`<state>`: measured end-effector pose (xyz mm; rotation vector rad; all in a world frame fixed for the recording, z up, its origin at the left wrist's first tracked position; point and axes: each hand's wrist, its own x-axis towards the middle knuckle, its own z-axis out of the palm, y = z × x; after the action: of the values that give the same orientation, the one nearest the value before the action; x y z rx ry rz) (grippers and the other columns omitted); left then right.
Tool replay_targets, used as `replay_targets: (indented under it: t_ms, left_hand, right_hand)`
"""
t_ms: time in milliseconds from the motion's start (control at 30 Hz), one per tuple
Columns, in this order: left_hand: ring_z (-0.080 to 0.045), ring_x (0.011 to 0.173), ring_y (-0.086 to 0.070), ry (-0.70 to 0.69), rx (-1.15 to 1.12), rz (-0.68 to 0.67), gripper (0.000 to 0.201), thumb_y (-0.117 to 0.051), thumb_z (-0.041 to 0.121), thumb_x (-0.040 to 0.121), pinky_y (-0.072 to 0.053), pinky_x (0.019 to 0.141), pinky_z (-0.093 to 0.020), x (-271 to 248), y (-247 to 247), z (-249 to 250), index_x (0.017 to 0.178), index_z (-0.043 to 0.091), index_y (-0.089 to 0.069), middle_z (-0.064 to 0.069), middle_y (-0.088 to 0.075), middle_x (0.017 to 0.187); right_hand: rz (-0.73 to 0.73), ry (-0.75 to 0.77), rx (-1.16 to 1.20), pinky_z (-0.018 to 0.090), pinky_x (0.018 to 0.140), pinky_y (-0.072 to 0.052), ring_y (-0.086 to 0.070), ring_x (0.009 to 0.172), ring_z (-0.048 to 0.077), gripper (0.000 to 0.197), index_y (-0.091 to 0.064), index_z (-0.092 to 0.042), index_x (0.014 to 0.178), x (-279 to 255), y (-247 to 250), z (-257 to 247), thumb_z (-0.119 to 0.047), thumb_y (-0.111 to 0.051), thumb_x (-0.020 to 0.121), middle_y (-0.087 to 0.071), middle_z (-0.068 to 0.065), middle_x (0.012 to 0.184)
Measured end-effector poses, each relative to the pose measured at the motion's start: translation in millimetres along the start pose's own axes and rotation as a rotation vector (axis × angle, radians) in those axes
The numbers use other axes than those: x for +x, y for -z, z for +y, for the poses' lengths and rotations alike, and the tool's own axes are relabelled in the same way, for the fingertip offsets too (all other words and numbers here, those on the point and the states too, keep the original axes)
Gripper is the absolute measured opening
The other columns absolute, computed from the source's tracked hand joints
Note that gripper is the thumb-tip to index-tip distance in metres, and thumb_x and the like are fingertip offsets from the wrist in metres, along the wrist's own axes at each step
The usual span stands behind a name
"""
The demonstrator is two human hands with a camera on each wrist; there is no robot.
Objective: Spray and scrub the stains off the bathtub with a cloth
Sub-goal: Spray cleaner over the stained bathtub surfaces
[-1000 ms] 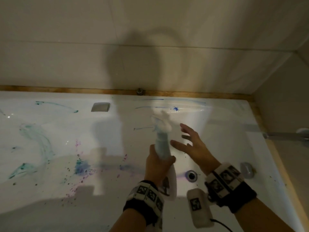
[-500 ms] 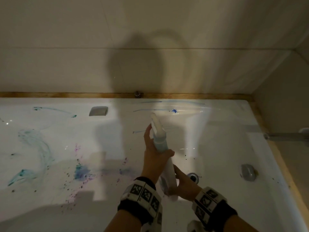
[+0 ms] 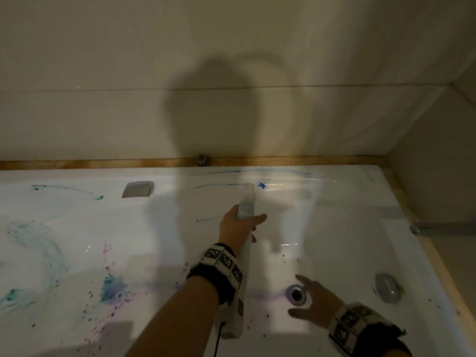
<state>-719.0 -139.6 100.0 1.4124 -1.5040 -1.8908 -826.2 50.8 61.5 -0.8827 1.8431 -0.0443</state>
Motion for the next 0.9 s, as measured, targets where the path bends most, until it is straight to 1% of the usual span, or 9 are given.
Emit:
replay_targets:
  t_ms: [100,167,200,300,400,467,600,767,900]
  left_hand:
    - [-0.021,0.052,-0.048,0.027,0.0,-0.067,0.026,-0.073,0.014,0.077,-0.047,0.053,-0.029,19,-3,6,0.096,0.015,-0.055,-0.009,-0.051,0.069]
    - [-0.02,0.048,-0.048,0.043,-0.033,-0.086,0.023,-0.072,0.01,0.078,-0.046,0.051,-0.028,29,-4,9,0.094,0.015,-0.056,-0.01,-0.049,0.066]
    - [-0.02,0.046,-0.047,0.051,-0.042,-0.08,0.02,-0.072,0.009,0.078,-0.046,0.049,-0.027,34,-5,10,0.089,0.013,-0.056,-0.01,-0.048,0.064]
    - [-0.019,0.044,-0.047,0.062,-0.028,-0.048,0.021,-0.073,0.009,0.076,-0.046,0.048,-0.026,45,-8,9,0.077,0.01,-0.052,-0.008,-0.049,0.06]
    - [-0.021,0.045,-0.048,0.064,-0.049,-0.022,0.023,-0.074,0.01,0.076,-0.046,0.051,-0.029,51,-6,5,0.091,0.012,-0.057,-0.008,-0.049,0.062]
    - [-0.021,0.046,-0.048,0.068,-0.07,0.004,0.025,-0.073,0.007,0.076,-0.046,0.052,-0.03,54,-1,2,0.094,0.012,-0.057,-0.009,-0.049,0.062]
    - [-0.022,0.048,-0.048,0.03,-0.005,0.074,0.02,-0.069,0.002,0.076,-0.046,0.054,-0.031,53,9,1,0.076,0.011,-0.052,-0.009,-0.05,0.061]
    - [-0.023,0.049,-0.046,0.025,-0.067,0.074,0.025,-0.065,-0.004,0.077,-0.045,0.053,-0.031,46,32,6,0.095,0.012,-0.056,-0.011,-0.047,0.063]
    - [-0.023,0.051,-0.046,0.002,-0.053,0.145,0.021,-0.065,-0.004,0.074,-0.045,0.058,-0.034,36,51,9,0.075,0.01,-0.051,-0.011,-0.047,0.064]
  right_hand:
    - [0.113,-0.099,-0.079,0.021,0.103,-0.03,-0.041,0.128,0.017,0.117,-0.007,-0.029,0.147,13,30,14,-0.081,-0.055,0.054,-0.038,0.003,0.141]
    - [0.16,-0.126,-0.123,0.021,0.103,-0.031,-0.041,0.128,0.016,0.085,-0.008,-0.027,0.147,20,46,18,-0.055,-0.056,0.082,-0.039,0.003,0.14]
    - [0.177,-0.128,-0.151,0.022,0.104,-0.031,-0.04,0.129,0.016,0.075,-0.01,-0.026,0.146,24,53,20,-0.046,-0.053,0.088,-0.039,0.002,0.141]
    - [0.187,-0.141,-0.237,0.026,0.107,-0.031,-0.038,0.131,0.016,0.066,-0.011,-0.027,0.147,35,67,24,-0.04,-0.047,0.093,-0.037,0.002,0.143]
    - [0.176,-0.123,-0.3,0.027,0.109,-0.028,-0.034,0.134,0.017,0.06,-0.011,-0.027,0.147,43,76,21,-0.038,-0.041,0.096,-0.031,0.002,0.148]
    - [0.197,-0.108,-0.329,0.027,0.107,-0.031,-0.037,0.131,0.017,0.055,-0.02,-0.025,0.145,48,79,17,-0.037,-0.041,0.096,-0.036,0.003,0.144]
    - [0.228,-0.069,-0.395,0.027,0.105,-0.034,-0.041,0.127,0.018,0.046,-0.031,-0.023,0.139,52,80,2,-0.035,-0.041,0.095,-0.04,0.002,0.139]
    - [0.302,-0.011,-0.458,0.026,0.102,-0.036,-0.044,0.124,0.016,0.037,-0.04,-0.023,0.131,45,82,-28,-0.033,-0.039,0.096,-0.046,-0.001,0.133]
    - [0.367,-0.009,-0.512,0.026,0.097,-0.038,-0.049,0.118,0.015,0.031,-0.045,-0.027,0.126,27,81,-52,-0.033,-0.038,0.096,-0.051,-0.005,0.128]
